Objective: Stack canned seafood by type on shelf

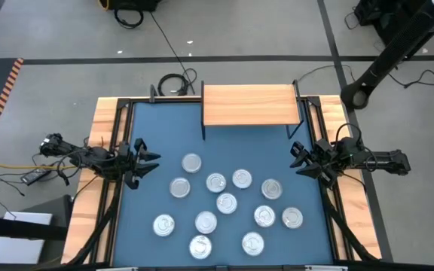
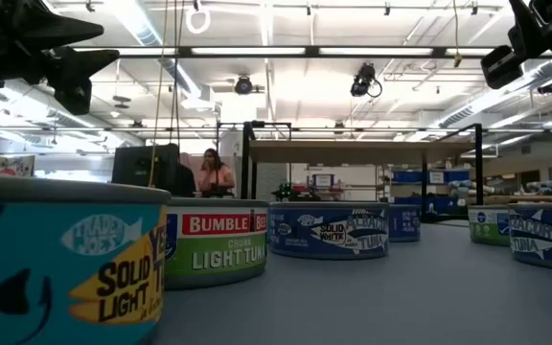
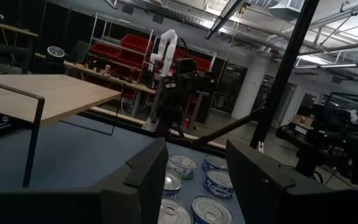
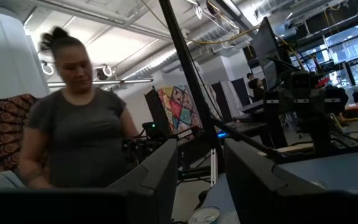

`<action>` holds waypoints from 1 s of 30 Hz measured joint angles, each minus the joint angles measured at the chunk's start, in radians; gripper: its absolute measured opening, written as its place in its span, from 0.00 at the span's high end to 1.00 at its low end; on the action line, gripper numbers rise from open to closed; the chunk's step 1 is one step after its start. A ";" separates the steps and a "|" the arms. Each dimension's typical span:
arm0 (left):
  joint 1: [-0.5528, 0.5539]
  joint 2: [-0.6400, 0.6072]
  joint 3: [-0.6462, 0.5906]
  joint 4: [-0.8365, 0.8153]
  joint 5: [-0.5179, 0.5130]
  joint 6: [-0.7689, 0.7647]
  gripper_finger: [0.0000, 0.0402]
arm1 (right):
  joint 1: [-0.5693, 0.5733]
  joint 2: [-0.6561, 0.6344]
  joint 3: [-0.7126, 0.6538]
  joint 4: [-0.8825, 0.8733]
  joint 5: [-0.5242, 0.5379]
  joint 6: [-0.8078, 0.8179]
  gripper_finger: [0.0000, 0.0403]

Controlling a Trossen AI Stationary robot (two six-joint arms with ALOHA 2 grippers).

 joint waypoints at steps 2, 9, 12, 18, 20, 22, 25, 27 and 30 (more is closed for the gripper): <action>0.000 0.000 0.000 0.000 0.000 0.000 0.57 | 0.000 0.000 0.000 0.000 0.000 0.000 0.66; 0.000 0.003 0.000 0.036 0.000 0.000 0.57 | 0.000 0.000 0.000 0.000 0.000 0.000 0.66; 0.000 0.008 0.000 0.079 0.000 0.000 0.57 | 0.000 0.000 0.000 0.000 0.000 0.000 0.66; 0.000 0.008 0.000 0.147 0.000 -0.007 0.57 | 0.000 0.000 0.000 0.000 0.000 0.000 0.66; 0.000 0.009 0.000 0.180 -0.020 -0.003 0.57 | 0.000 0.000 0.000 0.000 0.000 0.000 0.66; 0.000 0.009 0.000 0.243 -0.071 -0.002 0.57 | 0.000 0.000 0.000 0.000 0.000 0.000 0.66; 0.000 0.008 0.000 0.360 -0.154 -0.003 0.57 | 0.000 0.000 0.000 0.000 0.000 0.000 0.66; 0.000 0.008 0.000 0.435 -0.185 0.000 0.57 | 0.000 0.000 0.000 0.000 0.000 0.000 0.66; 0.000 0.008 0.000 0.505 -0.246 0.000 0.57 | 0.000 0.000 0.000 0.029 0.063 0.004 0.66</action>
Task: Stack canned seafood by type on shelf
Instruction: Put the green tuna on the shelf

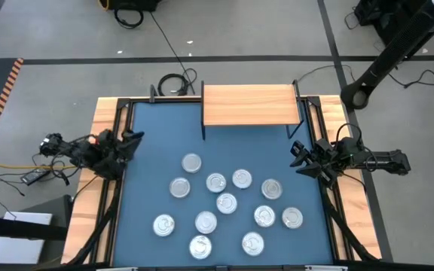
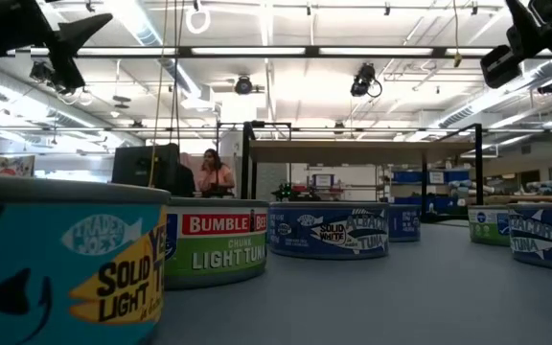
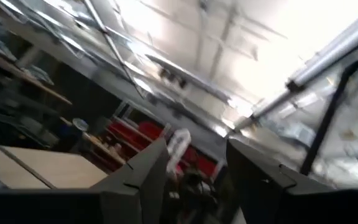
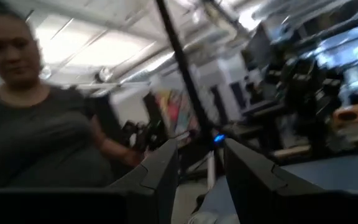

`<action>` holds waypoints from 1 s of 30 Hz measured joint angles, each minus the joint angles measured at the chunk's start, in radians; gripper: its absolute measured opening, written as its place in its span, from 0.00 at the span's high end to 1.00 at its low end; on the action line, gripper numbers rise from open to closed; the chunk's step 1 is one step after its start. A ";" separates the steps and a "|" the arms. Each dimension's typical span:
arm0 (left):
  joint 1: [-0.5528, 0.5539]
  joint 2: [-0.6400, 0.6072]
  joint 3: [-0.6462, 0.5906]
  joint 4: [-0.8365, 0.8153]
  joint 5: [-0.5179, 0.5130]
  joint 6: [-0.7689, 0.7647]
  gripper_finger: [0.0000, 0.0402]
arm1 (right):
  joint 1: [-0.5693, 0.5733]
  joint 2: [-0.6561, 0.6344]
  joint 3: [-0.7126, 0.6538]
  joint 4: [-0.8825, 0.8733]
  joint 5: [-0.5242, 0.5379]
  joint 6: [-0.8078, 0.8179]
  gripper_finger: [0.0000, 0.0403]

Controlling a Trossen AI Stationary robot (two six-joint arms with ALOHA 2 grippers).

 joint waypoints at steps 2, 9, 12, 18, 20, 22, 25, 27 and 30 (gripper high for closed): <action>0.000 -0.001 0.006 0.016 -0.043 -0.003 0.57 | 0.000 0.000 0.000 0.052 0.064 0.035 0.66; 0.000 0.052 0.141 -0.022 -0.067 -0.049 0.57 | -0.002 0.000 0.000 0.408 0.331 0.091 0.66; 0.000 0.127 0.251 -0.148 -0.051 -0.134 0.57 | 0.000 0.000 0.000 0.490 0.300 0.094 0.65; 0.000 0.346 0.567 -0.684 -0.035 -0.505 0.57 | 0.000 0.000 0.000 0.510 0.291 0.113 0.66; 0.002 0.440 0.662 -0.842 -0.036 -0.630 0.57 | 0.000 0.000 0.000 0.505 0.308 0.154 0.66; 0.002 0.531 0.737 -0.946 -0.037 -0.739 0.57 | 0.000 0.000 0.000 0.499 0.329 0.160 0.66; 0.005 0.638 0.791 -0.998 -0.025 -0.859 0.57 | 0.000 0.000 0.000 0.465 0.357 0.160 0.66; 0.022 0.694 0.792 -1.002 -0.021 -0.955 0.57 | 0.000 0.001 0.001 0.425 0.410 0.173 0.66; 0.053 0.750 0.780 -1.063 -0.002 -1.124 0.57 | 0.000 0.005 0.001 0.218 0.462 0.318 0.66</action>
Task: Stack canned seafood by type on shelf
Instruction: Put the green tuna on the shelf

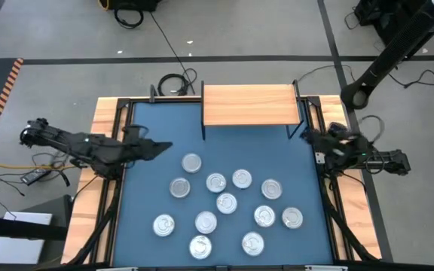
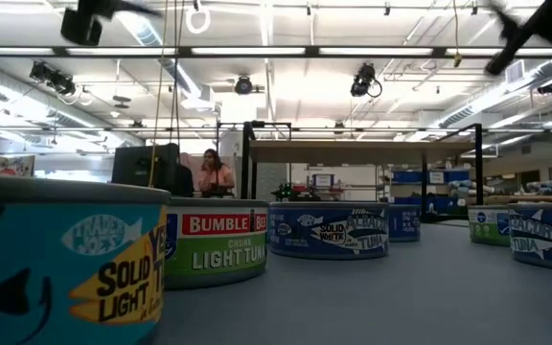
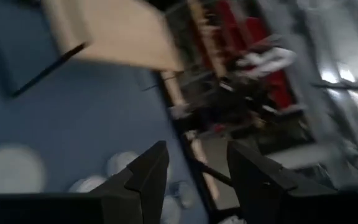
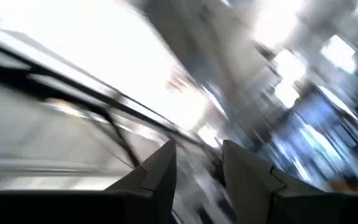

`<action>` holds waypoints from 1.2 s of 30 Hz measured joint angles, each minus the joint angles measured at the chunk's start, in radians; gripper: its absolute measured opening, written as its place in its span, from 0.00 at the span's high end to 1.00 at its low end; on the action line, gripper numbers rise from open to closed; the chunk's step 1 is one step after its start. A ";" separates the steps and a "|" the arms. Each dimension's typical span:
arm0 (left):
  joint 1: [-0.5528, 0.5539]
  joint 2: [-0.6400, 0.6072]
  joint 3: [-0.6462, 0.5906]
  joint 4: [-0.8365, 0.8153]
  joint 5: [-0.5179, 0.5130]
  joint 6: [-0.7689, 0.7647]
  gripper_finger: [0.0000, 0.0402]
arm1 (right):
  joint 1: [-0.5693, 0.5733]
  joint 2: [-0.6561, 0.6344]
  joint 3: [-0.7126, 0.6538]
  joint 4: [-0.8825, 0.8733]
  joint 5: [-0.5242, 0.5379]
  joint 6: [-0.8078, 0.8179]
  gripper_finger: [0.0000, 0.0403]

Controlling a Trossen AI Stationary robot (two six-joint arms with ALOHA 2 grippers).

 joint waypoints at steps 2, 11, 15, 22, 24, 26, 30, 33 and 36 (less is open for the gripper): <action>0.022 0.016 -0.012 -0.086 0.018 -0.138 0.57 | 0.000 0.018 -0.001 -0.125 -0.001 0.116 0.66; 0.209 -0.047 -0.178 -0.194 0.298 -0.333 0.57 | 0.000 0.246 0.098 -0.196 -0.004 0.164 0.66; 0.303 -0.068 -0.283 -0.060 0.411 -0.282 0.57 | -0.001 0.461 0.216 -0.269 0.000 0.105 0.66; 0.452 -0.077 -0.486 0.243 0.640 -0.185 0.58 | -0.001 0.758 0.369 -0.172 -0.008 -0.005 0.66; 0.484 -0.077 -0.549 0.346 0.701 -0.185 0.61 | -0.001 0.811 0.385 -0.162 -0.008 0.004 0.66; 0.508 -0.077 -0.607 0.441 0.747 -0.185 0.66 | -0.001 0.860 0.396 -0.148 -0.008 0.028 0.66; 0.541 -0.078 -0.690 0.578 0.785 -0.185 0.85 | -0.001 0.953 0.399 -0.099 -0.008 0.095 0.66; 0.561 -0.077 -0.723 0.618 0.792 -0.183 0.97 | -0.004 1.035 0.400 -0.046 0.005 0.136 0.66; 0.574 -0.077 -0.730 0.611 0.799 -0.183 0.98 | -0.014 1.126 0.400 -0.017 0.001 0.176 0.66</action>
